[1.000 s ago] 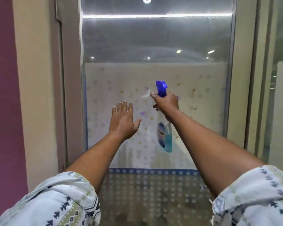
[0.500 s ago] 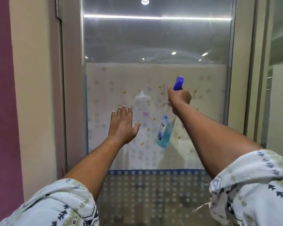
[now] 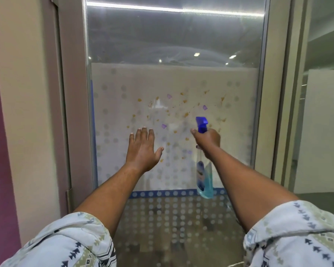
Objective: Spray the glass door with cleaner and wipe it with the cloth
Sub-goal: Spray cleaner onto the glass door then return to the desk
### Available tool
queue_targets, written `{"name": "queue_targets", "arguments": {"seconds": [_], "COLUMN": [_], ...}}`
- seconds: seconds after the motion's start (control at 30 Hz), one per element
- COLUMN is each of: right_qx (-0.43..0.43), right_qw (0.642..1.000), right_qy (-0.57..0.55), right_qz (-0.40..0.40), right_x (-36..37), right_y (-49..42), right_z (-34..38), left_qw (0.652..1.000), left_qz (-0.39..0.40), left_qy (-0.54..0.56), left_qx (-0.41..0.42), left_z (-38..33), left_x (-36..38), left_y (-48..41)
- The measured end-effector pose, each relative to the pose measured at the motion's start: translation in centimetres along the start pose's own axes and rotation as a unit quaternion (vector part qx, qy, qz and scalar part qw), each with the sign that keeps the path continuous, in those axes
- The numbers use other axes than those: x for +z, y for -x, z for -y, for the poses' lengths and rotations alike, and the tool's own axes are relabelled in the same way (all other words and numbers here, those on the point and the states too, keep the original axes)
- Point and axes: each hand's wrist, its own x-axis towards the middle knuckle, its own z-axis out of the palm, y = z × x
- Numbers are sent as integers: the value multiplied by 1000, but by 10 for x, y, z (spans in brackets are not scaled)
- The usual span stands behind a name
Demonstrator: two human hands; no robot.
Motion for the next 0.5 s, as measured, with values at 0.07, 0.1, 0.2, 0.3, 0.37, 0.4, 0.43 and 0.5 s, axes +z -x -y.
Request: {"name": "queue_targets", "arguments": {"seconds": [0.07, 0.1, 0.2, 0.3, 0.37, 0.4, 0.43, 0.5], "right_qx": [-26, -34, -47, -70, -61, -45, -28, -7], "right_qw": [998, 997, 990, 986, 985, 987, 989, 992], "right_qy": [-6, -7, 21, 46, 56, 60, 65, 81], "right_qz": [48, 73, 129, 145, 150, 145, 133, 94], "right_x": [20, 30, 58, 74, 75, 72, 67, 50], "right_y": [17, 26, 50, 68, 75, 76, 76, 72], "right_z": [-2, -2, -2, -10, -20, -27, -34, -51], "left_qw": [1000, 1000, 1000, 999, 999, 999, 999, 999], "left_qz": [1, 2, 11, 22, 31, 37, 41, 48], "left_qy": [4, 8, 16, 18, 11, 6, 3, 3], "left_qx": [-2, -5, -15, -18, -19, -20, -21, -20], "left_z": [0, 1, 6, 9, 9, 8, 7, 3], "left_x": [2, 2, 5, 9, 13, 14, 15, 17], "left_y": [5, 8, 18, 31, 39, 42, 46, 51]}}
